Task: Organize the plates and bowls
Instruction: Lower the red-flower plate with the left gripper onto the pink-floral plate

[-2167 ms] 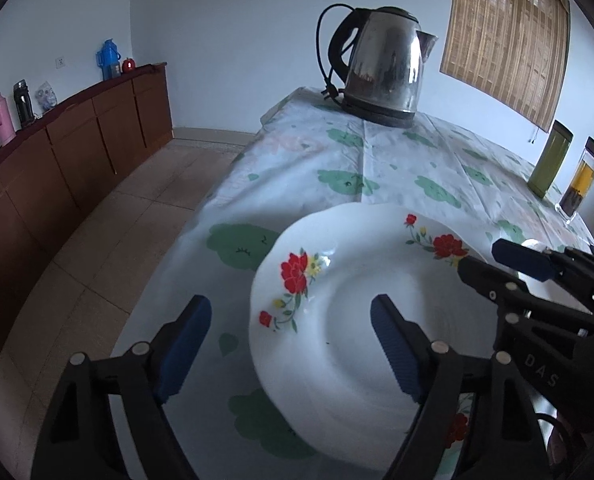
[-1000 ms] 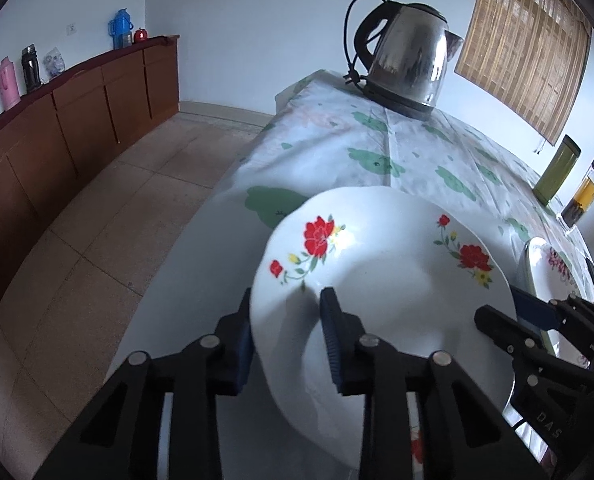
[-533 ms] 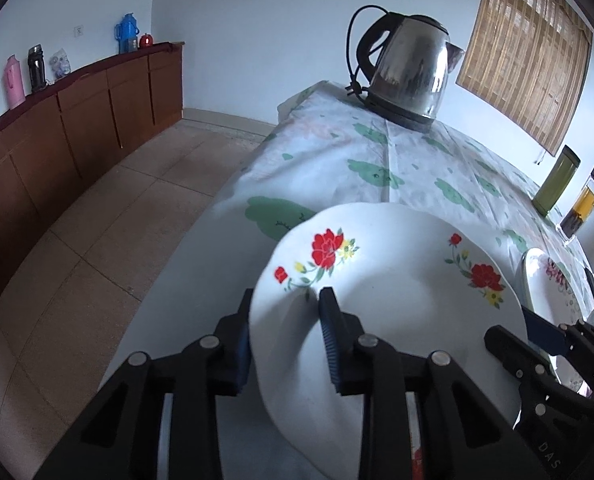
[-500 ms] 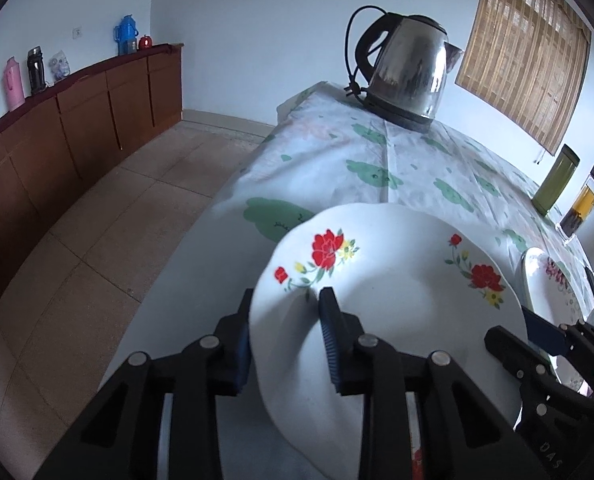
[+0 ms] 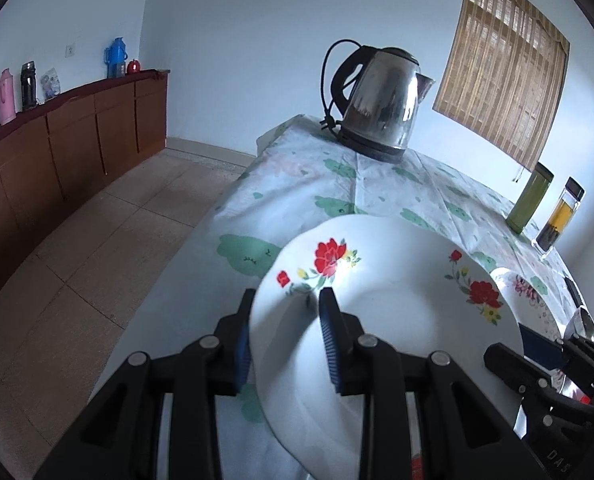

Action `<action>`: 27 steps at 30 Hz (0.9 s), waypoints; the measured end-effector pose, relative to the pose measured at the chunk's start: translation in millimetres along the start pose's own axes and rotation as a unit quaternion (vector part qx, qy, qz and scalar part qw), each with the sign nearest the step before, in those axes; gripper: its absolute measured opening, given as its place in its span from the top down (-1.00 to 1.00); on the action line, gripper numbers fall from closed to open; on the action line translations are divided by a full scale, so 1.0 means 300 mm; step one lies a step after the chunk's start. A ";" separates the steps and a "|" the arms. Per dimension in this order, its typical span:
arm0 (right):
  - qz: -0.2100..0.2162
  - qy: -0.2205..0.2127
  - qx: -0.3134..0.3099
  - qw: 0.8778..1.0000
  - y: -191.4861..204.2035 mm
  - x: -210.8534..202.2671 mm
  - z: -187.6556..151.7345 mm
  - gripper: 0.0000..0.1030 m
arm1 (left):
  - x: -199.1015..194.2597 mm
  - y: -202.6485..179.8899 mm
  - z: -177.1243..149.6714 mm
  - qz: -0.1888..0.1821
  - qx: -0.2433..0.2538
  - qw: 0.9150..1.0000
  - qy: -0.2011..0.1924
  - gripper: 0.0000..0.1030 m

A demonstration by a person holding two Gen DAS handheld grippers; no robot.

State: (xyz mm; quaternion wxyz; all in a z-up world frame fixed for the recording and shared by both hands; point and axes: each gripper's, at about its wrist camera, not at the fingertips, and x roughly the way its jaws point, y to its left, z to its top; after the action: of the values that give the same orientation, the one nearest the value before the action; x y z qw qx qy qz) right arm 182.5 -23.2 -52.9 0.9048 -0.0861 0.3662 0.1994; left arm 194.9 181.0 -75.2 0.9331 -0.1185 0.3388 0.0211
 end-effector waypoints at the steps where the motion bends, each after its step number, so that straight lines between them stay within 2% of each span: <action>1: 0.000 -0.002 0.001 1.000 -0.001 -0.008 -0.003 0.35 | -0.006 -0.002 0.001 -0.003 0.000 1.000 -0.004 0.46; 15: -0.015 -0.031 0.026 0.999 -0.070 -0.088 -0.019 0.35 | -0.024 -0.108 0.002 -0.012 0.021 1.000 -0.013 0.46; 27: -0.009 -0.043 0.039 0.998 -0.141 -0.142 -0.037 0.35 | -0.075 -0.192 0.016 -0.013 0.032 0.999 -0.036 0.46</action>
State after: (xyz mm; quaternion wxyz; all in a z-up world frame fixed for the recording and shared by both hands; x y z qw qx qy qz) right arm 165.5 -77.5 -30.8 0.9241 -0.0452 0.3338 0.1802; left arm 187.5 127.0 -45.3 0.9481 -0.0920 0.3042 0.0026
